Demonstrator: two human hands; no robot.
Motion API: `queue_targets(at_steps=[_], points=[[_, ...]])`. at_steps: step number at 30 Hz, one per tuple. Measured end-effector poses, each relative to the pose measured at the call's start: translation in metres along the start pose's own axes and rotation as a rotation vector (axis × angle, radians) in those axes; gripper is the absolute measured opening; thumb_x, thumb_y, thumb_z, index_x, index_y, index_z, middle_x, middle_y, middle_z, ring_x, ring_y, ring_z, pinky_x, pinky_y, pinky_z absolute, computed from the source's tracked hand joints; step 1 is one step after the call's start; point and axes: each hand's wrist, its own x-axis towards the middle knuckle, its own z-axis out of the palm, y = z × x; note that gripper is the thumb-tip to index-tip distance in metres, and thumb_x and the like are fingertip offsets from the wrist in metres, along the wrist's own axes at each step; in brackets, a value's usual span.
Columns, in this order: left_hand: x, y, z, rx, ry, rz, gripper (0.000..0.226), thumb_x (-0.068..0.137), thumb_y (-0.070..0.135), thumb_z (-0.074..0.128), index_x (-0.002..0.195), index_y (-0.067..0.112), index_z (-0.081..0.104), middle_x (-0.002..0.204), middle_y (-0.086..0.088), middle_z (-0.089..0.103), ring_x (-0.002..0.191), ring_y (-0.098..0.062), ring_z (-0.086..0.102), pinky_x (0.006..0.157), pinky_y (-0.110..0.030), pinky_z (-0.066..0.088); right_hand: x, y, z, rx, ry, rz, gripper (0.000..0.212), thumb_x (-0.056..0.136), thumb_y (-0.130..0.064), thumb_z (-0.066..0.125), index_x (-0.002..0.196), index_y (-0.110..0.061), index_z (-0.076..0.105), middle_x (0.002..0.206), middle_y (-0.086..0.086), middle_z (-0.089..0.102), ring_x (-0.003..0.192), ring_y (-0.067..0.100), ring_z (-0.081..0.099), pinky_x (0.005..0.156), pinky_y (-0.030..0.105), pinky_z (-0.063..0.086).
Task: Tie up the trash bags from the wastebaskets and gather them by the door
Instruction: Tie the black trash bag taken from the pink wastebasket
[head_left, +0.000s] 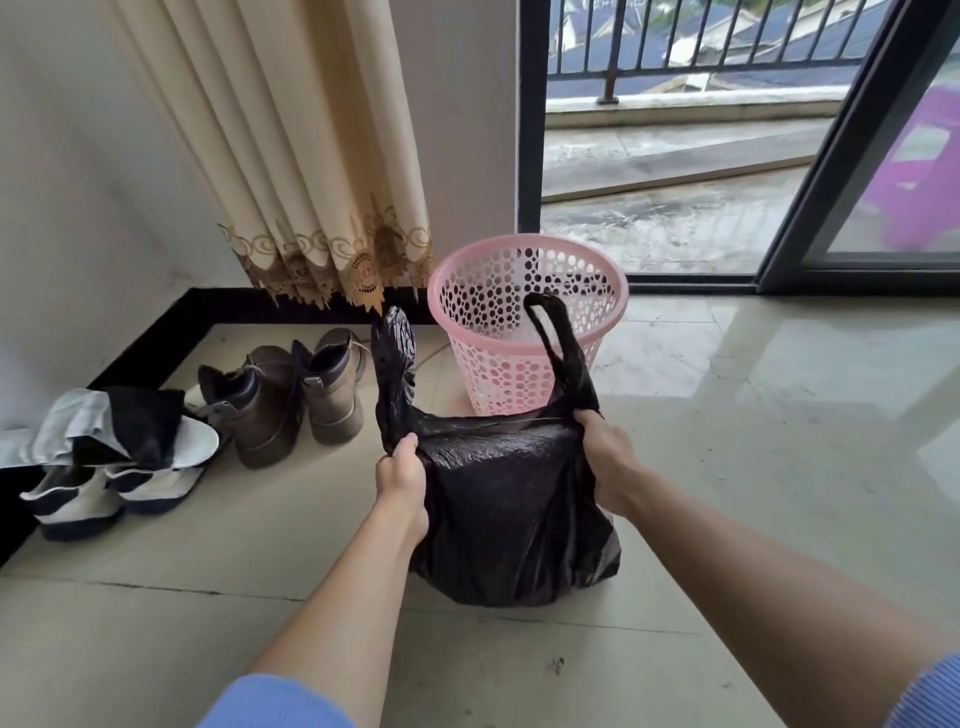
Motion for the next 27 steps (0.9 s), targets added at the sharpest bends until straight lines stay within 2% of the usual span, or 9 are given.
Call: queue_targets(at_steps=[3, 7, 10, 12, 14, 16, 17, 22, 27], points=[[-0.001, 0.002, 0.001, -0.126, -0.067, -0.099, 0.026, 0.094, 0.022, 0.053, 0.113, 0.005, 0.059, 0.102, -0.013, 0.068, 0.093, -0.031, 0.067, 0.09, -0.045, 0.052, -0.001, 0.001, -0.003, 0.056, 0.001, 0.072, 0.021, 0.094, -0.026, 0.052, 0.092, -0.009, 0.063, 0.093, 0.015, 0.071, 0.085, 0.032, 0.068, 0.091, 0.052, 0.053], [0.001, 0.003, 0.0, -0.162, -0.204, -0.252, 0.04, 0.097, 0.026, 0.048, 0.13, 0.005, 0.057, 0.126, -0.021, 0.063, 0.113, -0.038, 0.061, 0.091, -0.05, 0.051, -0.006, 0.002, -0.007, 0.138, -0.226, 0.109, 0.015, 0.091, -0.011, 0.053, 0.099, -0.005, 0.064, 0.081, 0.014, 0.071, 0.07, 0.028, 0.066, 0.079, 0.042, 0.055], [0.0, 0.0, 0.004, -0.141, -0.194, -0.23, 0.039, 0.097, 0.03, 0.05, 0.128, 0.007, 0.059, 0.124, -0.019, 0.064, 0.112, -0.037, 0.062, 0.094, -0.051, 0.05, -0.008, 0.0, -0.006, 0.002, -0.483, -0.082, 0.036, 0.081, -0.011, 0.069, 0.116, -0.017, 0.061, 0.105, 0.008, 0.073, 0.094, 0.026, 0.069, 0.088, 0.042, 0.054], [-0.001, -0.001, 0.006, -0.143, -0.236, -0.237, 0.042, 0.096, 0.039, 0.052, 0.12, 0.007, 0.064, 0.117, -0.021, 0.067, 0.107, -0.037, 0.065, 0.087, -0.049, 0.053, -0.009, 0.002, 0.002, -0.244, -0.481, -0.246, 0.056, 0.072, -0.019, 0.082, 0.123, -0.025, 0.061, 0.119, 0.001, 0.069, 0.108, 0.021, 0.065, 0.094, 0.038, 0.051], [-0.002, 0.0, 0.005, -0.115, -0.327, -0.255, 0.043, 0.09, 0.044, 0.058, 0.107, 0.007, 0.07, 0.106, -0.021, 0.071, 0.096, -0.034, 0.069, 0.077, -0.043, 0.055, -0.01, 0.005, 0.011, -0.326, -0.365, -0.316, 0.034, 0.073, -0.023, 0.083, 0.104, -0.025, 0.07, 0.106, 0.0, 0.073, 0.094, 0.015, 0.07, 0.08, 0.027, 0.055], [-0.002, -0.001, 0.003, -0.066, -0.368, -0.238, 0.025, 0.085, 0.032, 0.065, 0.095, 0.01, 0.071, 0.092, -0.016, 0.074, 0.081, -0.03, 0.071, 0.072, -0.037, 0.056, -0.015, 0.003, 0.018, -0.154, -0.289, -0.198, 0.008, 0.083, -0.024, 0.073, 0.078, -0.017, 0.072, 0.087, 0.007, 0.073, 0.075, 0.021, 0.07, 0.069, 0.031, 0.056], [-0.002, -0.002, 0.003, -0.054, -0.35, -0.236, 0.015, 0.086, 0.026, 0.065, 0.088, 0.013, 0.071, 0.082, -0.013, 0.074, 0.074, -0.028, 0.07, 0.068, -0.035, 0.056, -0.014, 0.002, 0.02, -0.04, -0.267, -0.116, 0.019, 0.088, -0.025, 0.068, 0.072, -0.014, 0.07, 0.08, 0.008, 0.07, 0.069, 0.023, 0.067, 0.068, 0.033, 0.054], [0.002, -0.006, -0.006, -0.11, -0.271, -0.263, 0.02, 0.095, 0.013, 0.054, 0.079, 0.013, 0.065, 0.085, -0.013, 0.068, 0.077, -0.029, 0.065, 0.068, -0.039, 0.053, -0.015, -0.013, 0.018, 0.355, -0.345, 0.103, 0.031, 0.099, -0.025, 0.045, 0.096, -0.006, 0.069, 0.091, 0.011, 0.073, 0.083, 0.026, 0.067, 0.079, 0.039, 0.054], [-0.004, -0.003, 0.002, -0.148, -0.33, -0.206, 0.024, 0.096, 0.024, 0.055, 0.074, 0.015, 0.059, 0.054, 0.002, 0.051, 0.051, -0.015, 0.052, 0.057, -0.027, 0.049, -0.017, -0.018, 0.018, 0.546, -0.277, 0.207, 0.031, 0.099, -0.023, 0.04, 0.071, -0.012, 0.049, 0.049, -0.001, 0.045, 0.051, 0.015, 0.046, 0.055, 0.025, 0.042]])
